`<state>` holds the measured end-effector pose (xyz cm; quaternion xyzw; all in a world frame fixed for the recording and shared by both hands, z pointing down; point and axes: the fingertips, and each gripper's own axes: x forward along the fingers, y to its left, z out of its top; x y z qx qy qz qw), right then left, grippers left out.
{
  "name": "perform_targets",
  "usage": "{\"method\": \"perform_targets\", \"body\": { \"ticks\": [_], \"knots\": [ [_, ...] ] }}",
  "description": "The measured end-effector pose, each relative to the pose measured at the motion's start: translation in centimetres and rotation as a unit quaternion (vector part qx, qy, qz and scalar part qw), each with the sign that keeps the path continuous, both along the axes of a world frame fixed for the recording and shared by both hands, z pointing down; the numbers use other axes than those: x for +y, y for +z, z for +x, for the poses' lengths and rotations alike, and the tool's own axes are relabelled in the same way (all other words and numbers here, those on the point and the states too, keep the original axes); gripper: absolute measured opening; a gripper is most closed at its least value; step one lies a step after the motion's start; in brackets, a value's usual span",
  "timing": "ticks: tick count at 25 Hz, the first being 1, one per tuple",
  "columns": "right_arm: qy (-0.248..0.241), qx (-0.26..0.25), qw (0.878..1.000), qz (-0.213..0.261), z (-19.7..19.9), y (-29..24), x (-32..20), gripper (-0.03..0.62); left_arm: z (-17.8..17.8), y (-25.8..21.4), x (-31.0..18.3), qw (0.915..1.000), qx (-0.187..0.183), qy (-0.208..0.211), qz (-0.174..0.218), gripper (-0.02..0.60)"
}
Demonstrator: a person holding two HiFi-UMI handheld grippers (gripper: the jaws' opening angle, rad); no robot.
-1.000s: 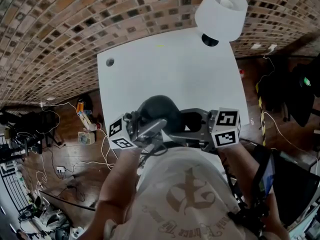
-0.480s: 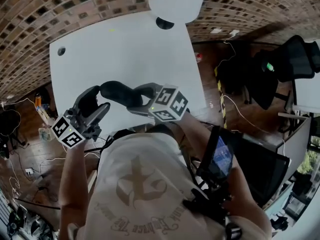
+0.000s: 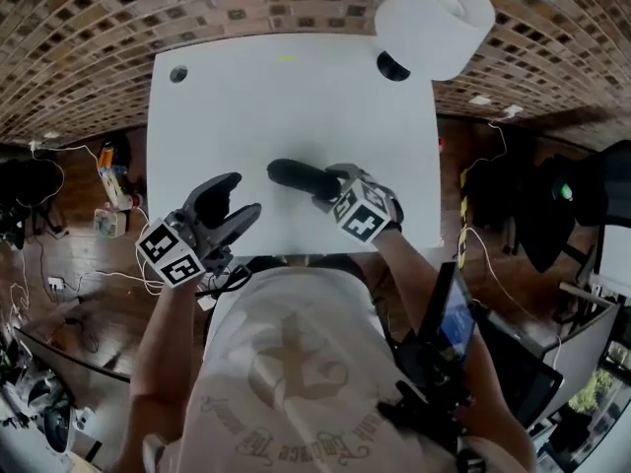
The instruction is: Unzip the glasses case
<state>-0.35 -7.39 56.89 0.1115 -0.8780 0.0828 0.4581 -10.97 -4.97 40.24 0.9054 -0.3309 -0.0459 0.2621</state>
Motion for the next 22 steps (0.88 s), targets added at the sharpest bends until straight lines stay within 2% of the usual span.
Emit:
{"method": "perform_targets", "body": {
  "ticks": [5,8,11,13,15,22],
  "knots": [
    [-0.001,0.07,0.993,0.1,0.4,2.1,-3.9,0.272,-0.6,0.0,-0.2,0.9999,-0.009,-0.006,0.002,0.302],
    [-0.021,0.12,0.977,0.175,0.6,2.8,-6.3,0.273,-1.5,0.1,0.4,0.9995,-0.016,-0.026,0.0,0.301],
    [-0.05,0.172,0.959,0.219,1.3,4.2,-7.4,0.276,-2.2,0.2,0.8,0.9989,-0.021,-0.042,-0.003,0.299],
    [-0.067,0.192,0.951,0.232,1.7,5.0,-7.3,0.278,-2.5,0.3,1.1,0.9985,-0.022,-0.049,-0.004,0.299],
    [-0.078,0.196,0.949,0.232,1.7,5.3,-6.7,0.293,-2.8,0.4,1.3,0.9982,-0.021,-0.056,-0.005,0.299],
    [-0.06,0.133,0.975,0.169,1.2,4.1,-4.1,0.376,-2.8,0.6,1.5,0.998,-0.016,-0.061,-0.007,0.299]
  ]
}}
